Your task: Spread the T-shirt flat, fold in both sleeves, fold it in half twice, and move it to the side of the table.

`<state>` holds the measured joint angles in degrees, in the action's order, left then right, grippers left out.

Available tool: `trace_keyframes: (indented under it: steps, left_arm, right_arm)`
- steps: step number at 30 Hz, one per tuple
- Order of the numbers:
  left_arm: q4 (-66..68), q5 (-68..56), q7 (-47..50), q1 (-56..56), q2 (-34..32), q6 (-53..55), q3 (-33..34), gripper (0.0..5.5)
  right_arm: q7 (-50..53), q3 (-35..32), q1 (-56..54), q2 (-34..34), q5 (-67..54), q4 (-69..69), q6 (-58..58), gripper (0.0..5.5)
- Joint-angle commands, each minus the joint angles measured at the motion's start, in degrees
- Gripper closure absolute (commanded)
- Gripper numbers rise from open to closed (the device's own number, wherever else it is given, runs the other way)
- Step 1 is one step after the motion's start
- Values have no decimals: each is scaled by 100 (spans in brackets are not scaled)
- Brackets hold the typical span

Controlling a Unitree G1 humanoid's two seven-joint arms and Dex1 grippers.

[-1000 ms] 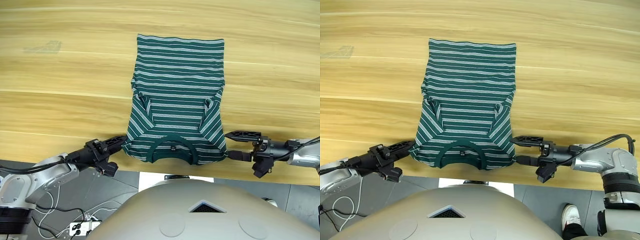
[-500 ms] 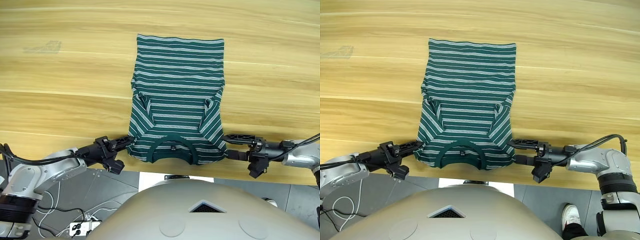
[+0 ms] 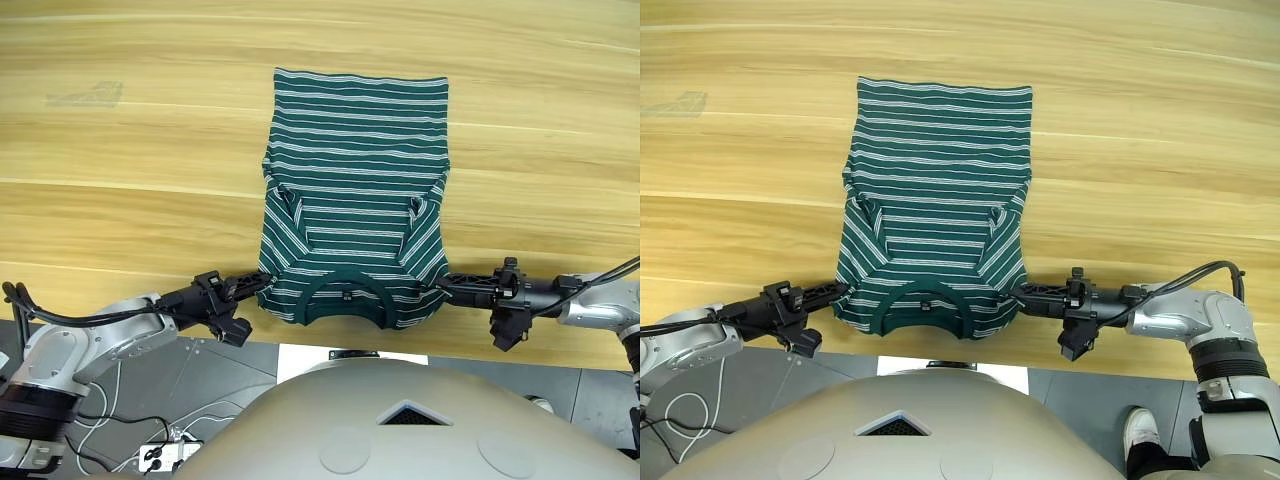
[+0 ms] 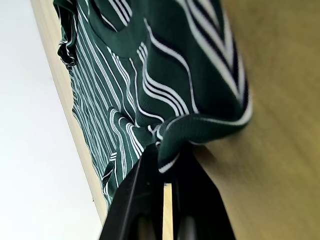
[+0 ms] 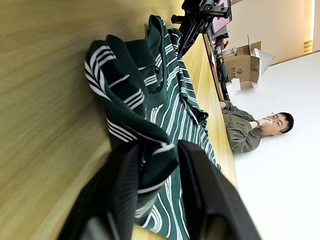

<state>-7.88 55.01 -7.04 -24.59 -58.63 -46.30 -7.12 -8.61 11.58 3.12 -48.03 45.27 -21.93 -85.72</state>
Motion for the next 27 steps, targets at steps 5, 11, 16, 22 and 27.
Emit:
trace_keyframes:
  steps: [5,11,16,22,27]
  left_arm:
    - [173,350,-42,-29,-138,117,-224,548]
    - [-13,-640,-344,-281,-3,373,-92,548]
    - [-747,-3088,-1898,-1002,-254,1707,302,548]
    - [-1343,-5212,-3338,-1768,-604,2952,1296,548]
    - [-1517,-5516,-4106,-2317,-615,3215,1903,548]
  right_arm:
    - [-22,112,-129,9,-21,-29,95,550]
    - [-782,942,-142,-131,-1407,-278,1028,550]
    - [-3727,1925,493,-841,-5655,1388,4820,550]
    - [-5595,1647,717,-1982,-8146,3121,7733,550]
    - [-5937,895,638,-1954,-8681,3433,8514,550]
